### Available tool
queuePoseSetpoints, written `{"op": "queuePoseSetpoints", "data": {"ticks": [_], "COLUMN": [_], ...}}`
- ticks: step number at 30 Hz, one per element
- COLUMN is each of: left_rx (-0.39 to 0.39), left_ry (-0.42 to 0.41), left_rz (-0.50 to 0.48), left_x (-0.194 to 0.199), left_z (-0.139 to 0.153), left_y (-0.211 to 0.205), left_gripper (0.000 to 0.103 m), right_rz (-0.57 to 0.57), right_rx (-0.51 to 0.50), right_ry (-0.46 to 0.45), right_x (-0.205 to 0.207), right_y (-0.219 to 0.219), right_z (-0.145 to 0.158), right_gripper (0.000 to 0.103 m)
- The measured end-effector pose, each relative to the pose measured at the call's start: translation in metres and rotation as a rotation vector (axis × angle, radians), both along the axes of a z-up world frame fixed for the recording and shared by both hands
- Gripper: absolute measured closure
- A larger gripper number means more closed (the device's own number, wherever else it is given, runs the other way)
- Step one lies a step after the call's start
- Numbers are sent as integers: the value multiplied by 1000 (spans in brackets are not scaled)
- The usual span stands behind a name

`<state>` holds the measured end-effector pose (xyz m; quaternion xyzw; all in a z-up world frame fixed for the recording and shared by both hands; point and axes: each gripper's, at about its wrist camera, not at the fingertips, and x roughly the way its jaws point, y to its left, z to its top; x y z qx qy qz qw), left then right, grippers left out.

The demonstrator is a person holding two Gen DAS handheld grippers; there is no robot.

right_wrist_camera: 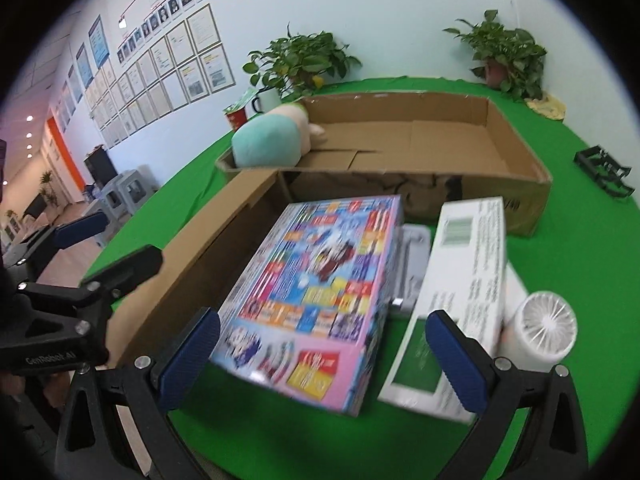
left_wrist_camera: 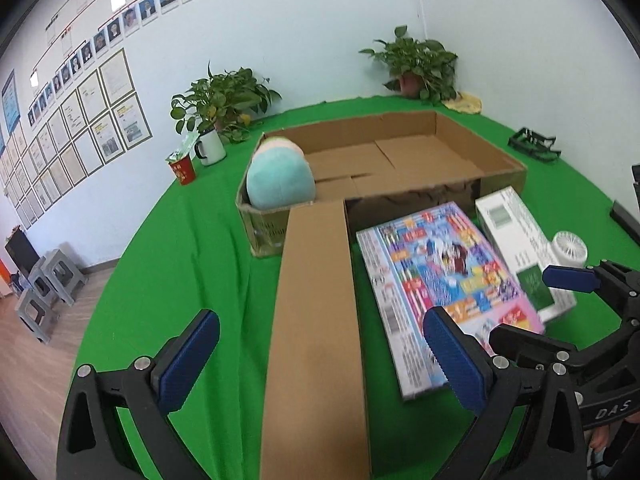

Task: Organize objects
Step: 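Grasp the long cardboard insert tray's wall with the left tool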

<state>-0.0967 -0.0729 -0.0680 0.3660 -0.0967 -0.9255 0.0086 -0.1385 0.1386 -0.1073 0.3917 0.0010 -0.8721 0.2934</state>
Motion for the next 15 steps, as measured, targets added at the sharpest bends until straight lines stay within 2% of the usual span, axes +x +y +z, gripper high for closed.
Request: {"op": "queuePoseSetpoints", "data": {"ticks": [4,6,9,11,13,15], "left_rx": [-23,-54,-80,-71,-41,-47], "left_ry": [-35,-51,-83,-106,-114,-106], "left_rz": [-1,6,15,18,12,9], "left_x": [3,2,-1,-3,-2,-2], "left_z": [-12,-18,-25,-30,-32,-31], "left_y": [2,2,-2,-7,-13,-14], "left_gripper": [4,13,31,45,48,51], "right_rz": [33,47,60,70,75,85], "right_rx": [-24,-39,-38,-38,-38,-38], "right_ry": [-8,-22,-23,-32,-30,-31], "right_x": [11,13,17,18,20,23], "right_y": [0,0,-1,-2,-4,-8], "right_z": [-7,-9,-11,-11,-12,-12], "right_gripper": [1,1,2,3,3,3]}}
